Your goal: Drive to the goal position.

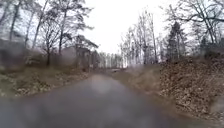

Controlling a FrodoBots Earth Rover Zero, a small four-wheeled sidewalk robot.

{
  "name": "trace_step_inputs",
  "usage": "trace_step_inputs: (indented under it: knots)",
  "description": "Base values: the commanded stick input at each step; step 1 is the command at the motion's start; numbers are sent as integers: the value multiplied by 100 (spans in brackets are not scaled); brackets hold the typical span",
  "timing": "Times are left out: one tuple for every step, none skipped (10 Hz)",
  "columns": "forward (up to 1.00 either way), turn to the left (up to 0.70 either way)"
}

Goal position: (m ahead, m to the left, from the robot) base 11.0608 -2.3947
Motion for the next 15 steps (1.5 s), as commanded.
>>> trace_step_inputs:
  knots:
    - [100, 40]
    - [100, 40]
    - [100, 21]
    - [100, 5]
    - [100, 0]
    - [100, 0]
    - [100, 0]
    - [100, 0]
    - [100, 0]
    - [100, 0]
    - [100, 0]
    - [100, 0]
    - [100, 0]
    - [100, 0]
    - [100, 0]
